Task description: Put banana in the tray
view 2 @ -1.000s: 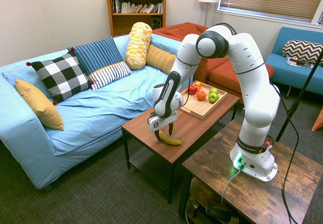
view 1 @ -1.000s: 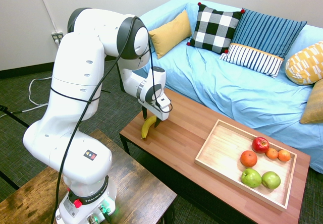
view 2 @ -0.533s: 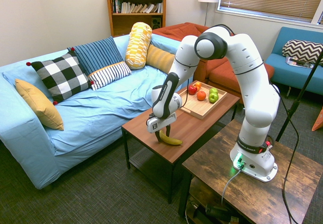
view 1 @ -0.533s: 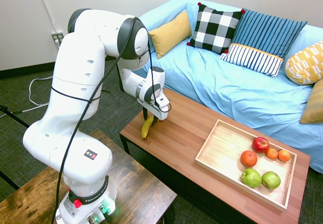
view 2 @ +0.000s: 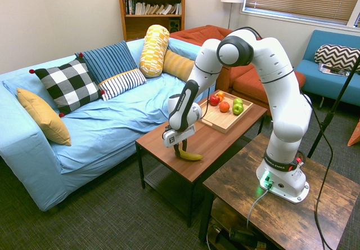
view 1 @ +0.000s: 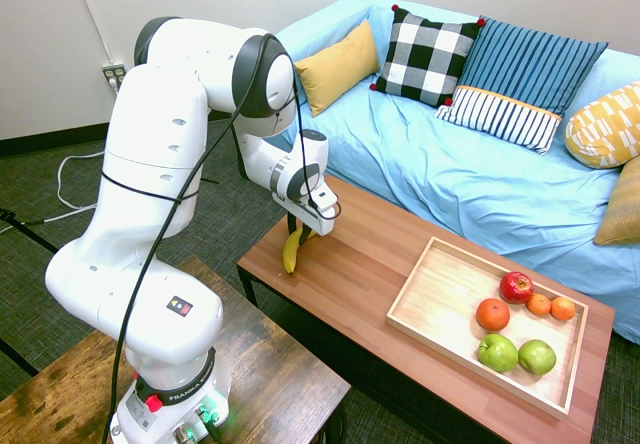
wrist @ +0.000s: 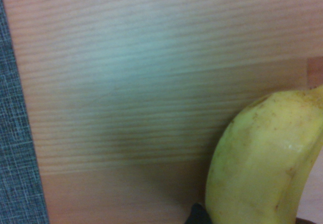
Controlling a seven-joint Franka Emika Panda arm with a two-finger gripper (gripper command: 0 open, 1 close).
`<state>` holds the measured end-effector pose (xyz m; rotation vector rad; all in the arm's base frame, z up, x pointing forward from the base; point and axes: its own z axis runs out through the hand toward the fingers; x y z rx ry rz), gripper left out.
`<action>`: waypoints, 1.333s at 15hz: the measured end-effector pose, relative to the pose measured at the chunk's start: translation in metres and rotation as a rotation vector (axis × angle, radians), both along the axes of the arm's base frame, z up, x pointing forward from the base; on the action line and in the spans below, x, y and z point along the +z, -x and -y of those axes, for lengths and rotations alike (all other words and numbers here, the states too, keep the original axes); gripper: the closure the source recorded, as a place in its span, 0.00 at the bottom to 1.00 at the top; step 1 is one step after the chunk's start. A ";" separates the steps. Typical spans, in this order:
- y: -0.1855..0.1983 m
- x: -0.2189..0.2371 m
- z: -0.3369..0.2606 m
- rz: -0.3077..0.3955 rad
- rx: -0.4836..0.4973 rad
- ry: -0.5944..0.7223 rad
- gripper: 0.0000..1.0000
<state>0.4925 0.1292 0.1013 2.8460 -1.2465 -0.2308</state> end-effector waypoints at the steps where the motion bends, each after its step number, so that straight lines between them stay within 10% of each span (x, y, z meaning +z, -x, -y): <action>1: -0.006 0.013 0.006 0.007 0.004 0.004 1.00; 8: -0.053 0.132 0.102 0.143 -0.025 0.054 1.00; 20: -0.089 0.130 0.328 0.205 -0.156 0.095 1.00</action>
